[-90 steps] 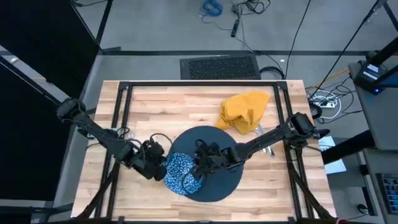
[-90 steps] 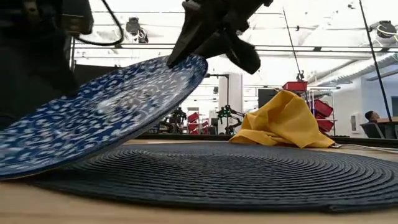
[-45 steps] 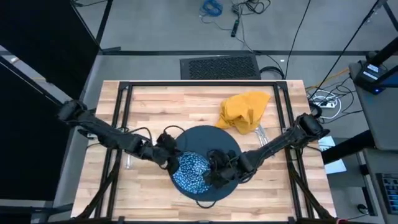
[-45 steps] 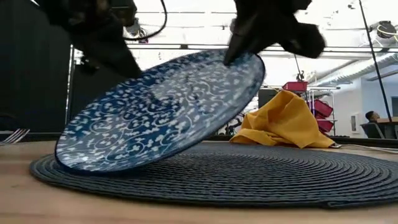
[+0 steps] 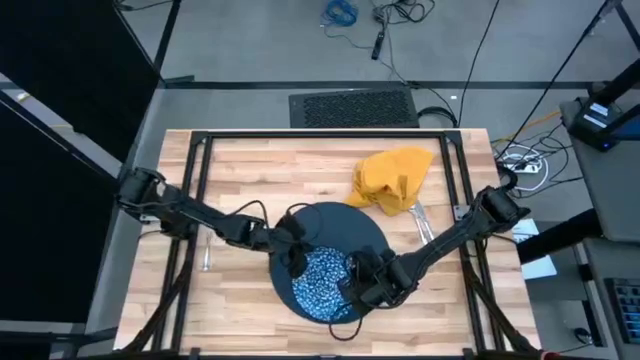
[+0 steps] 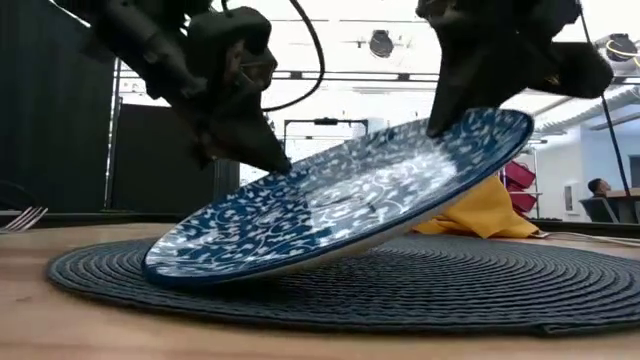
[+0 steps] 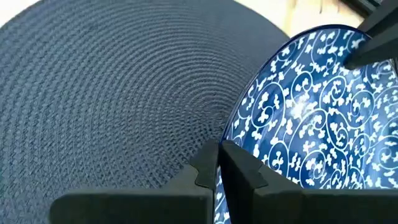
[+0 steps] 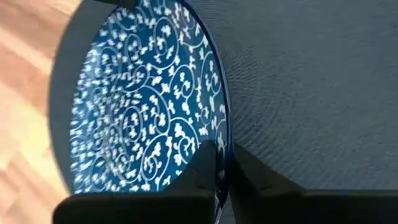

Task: Set table place
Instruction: Put the blue plate on the blue tablemat

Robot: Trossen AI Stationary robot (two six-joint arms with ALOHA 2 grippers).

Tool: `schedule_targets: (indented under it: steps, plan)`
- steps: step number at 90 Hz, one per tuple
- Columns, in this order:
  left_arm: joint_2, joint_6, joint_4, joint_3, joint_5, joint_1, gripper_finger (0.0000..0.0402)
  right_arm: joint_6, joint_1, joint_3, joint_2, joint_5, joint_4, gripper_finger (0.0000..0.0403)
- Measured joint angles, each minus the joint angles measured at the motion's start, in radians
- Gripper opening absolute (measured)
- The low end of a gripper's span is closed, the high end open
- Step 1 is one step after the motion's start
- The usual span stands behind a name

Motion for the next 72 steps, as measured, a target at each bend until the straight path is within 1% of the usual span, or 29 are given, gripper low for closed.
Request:
schedule_targets:
  steps: [29,40,49,54,63,72]
  plan:
    - [-0.002,0.048,0.006,0.000,-0.001,0.052,0.0001,-0.065,-0.076,0.000,0.014,-0.028,-0.069,0.0002]
    - [-0.002,0.073,0.010,0.000,0.010,0.062,0.0000,-0.082,-0.096,-0.023,0.014,-0.045,-0.062,0.0002]
    - [-0.002,0.077,0.022,0.000,0.030,0.077,0.0000,-0.089,-0.111,-0.041,0.015,-0.055,-0.054,0.0003]
    - [-0.005,0.083,0.057,0.009,0.072,0.075,0.0000,-0.085,-0.122,-0.055,0.017,-0.035,-0.037,0.0004]
    - [-0.009,0.094,0.068,0.008,0.105,0.071,0.0000,-0.084,-0.146,-0.081,0.021,0.002,-0.041,0.0004]
    - [-0.005,0.094,0.071,0.005,0.100,0.070,0.0000,-0.132,-0.167,-0.115,0.026,-0.040,-0.041,0.0005]
